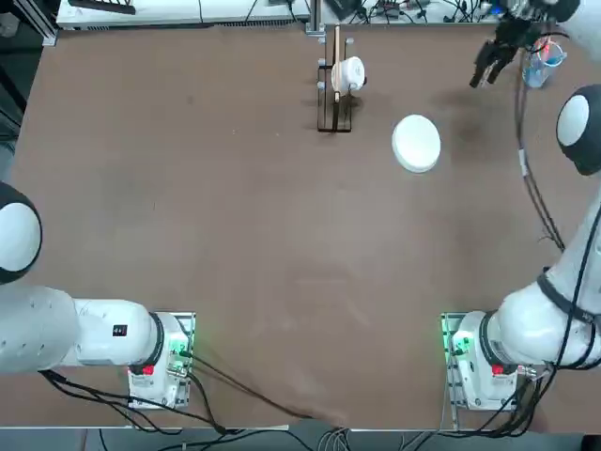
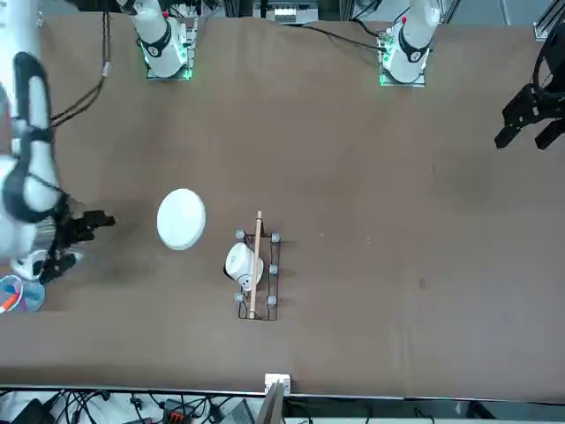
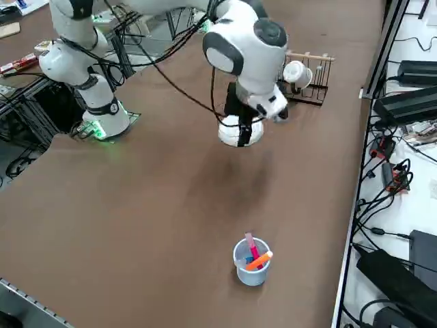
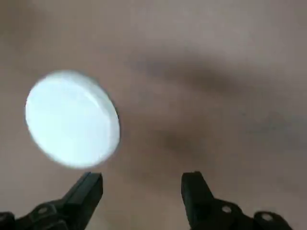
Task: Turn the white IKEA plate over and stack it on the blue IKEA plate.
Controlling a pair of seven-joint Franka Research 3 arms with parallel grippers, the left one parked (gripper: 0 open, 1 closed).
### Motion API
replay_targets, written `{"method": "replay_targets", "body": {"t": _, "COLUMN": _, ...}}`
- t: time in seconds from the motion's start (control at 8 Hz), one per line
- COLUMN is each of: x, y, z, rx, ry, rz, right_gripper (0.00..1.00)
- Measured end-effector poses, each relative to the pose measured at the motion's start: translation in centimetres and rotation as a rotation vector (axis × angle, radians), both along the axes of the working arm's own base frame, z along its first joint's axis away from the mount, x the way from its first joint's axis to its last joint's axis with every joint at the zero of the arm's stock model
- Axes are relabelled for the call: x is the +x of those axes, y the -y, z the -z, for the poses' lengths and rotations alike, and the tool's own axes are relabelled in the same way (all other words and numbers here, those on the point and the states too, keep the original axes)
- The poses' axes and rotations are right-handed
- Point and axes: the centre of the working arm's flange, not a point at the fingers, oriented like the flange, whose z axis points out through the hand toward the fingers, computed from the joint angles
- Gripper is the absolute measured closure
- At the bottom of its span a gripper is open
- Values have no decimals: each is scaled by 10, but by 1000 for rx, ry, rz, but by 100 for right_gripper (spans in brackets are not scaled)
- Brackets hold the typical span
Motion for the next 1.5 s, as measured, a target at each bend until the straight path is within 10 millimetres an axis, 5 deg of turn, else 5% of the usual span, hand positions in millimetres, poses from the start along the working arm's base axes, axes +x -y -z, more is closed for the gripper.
{"method": "replay_targets", "body": {"t": 0.5, "x": -94, "y": -104, "z": 83, "rx": -113, "ry": 30, "rz": 215, "right_gripper": 0}}
{"method": "replay_targets", "body": {"t": 0.88, "x": -116, "y": -155, "z": 94, "rx": -142, "ry": 27, "rz": 253, "right_gripper": 0}}
{"method": "replay_targets", "body": {"t": 1.5, "x": -118, "y": -160, "z": 111, "rx": -149, "ry": 36, "rz": 256, "right_gripper": 0}}
